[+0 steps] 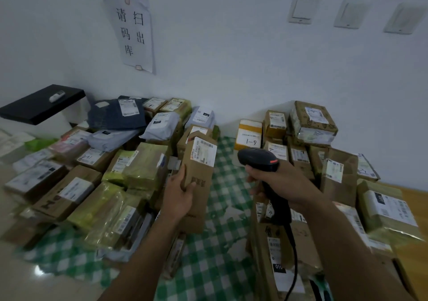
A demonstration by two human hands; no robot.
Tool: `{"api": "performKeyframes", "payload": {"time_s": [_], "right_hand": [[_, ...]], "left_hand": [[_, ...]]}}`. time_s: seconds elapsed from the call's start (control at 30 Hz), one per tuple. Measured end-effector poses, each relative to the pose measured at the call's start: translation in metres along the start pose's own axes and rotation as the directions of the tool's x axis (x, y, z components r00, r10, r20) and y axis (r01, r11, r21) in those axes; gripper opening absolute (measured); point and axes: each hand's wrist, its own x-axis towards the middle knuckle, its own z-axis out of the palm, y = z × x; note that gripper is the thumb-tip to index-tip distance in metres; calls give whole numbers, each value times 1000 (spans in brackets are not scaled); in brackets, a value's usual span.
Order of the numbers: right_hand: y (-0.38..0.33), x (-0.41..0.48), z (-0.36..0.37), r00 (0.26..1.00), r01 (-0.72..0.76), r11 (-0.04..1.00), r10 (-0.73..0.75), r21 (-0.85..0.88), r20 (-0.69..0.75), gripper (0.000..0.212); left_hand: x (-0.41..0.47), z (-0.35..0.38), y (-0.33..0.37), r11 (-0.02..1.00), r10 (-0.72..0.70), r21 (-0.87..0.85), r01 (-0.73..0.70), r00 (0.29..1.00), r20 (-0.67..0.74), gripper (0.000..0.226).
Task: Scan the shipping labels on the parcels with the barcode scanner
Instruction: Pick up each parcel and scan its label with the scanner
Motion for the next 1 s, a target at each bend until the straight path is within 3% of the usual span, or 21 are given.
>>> {"api": "performKeyframes", "payload": {"time_s": [0.27, 0.37, 0.47, 0.63, 1.0], "right_hand": [[16, 33, 34, 992, -107, 992, 111, -65, 53, 23], [21, 35, 38, 990, -123, 991, 126, -58, 56, 22], [25, 35, 39, 990, -126, 990, 130, -59, 61, 24], [41, 30, 37, 988, -142, 988, 145, -56, 55, 27], [71, 0, 14, 987, -158, 986, 159, 51, -12, 28]], "left_hand": [[15, -22, -36, 995, -68, 83, 64, 997, 48, 45], [21, -21, -40, 965, -62, 254, 68, 998, -33, 36], [14, -14, -35, 893, -62, 442, 90, 995, -77, 45], [-18, 5, -28, 825, -228, 540, 165, 972, 50, 89], [-12, 3, -37, 821, -149, 553, 139, 988, -28, 75]]}}
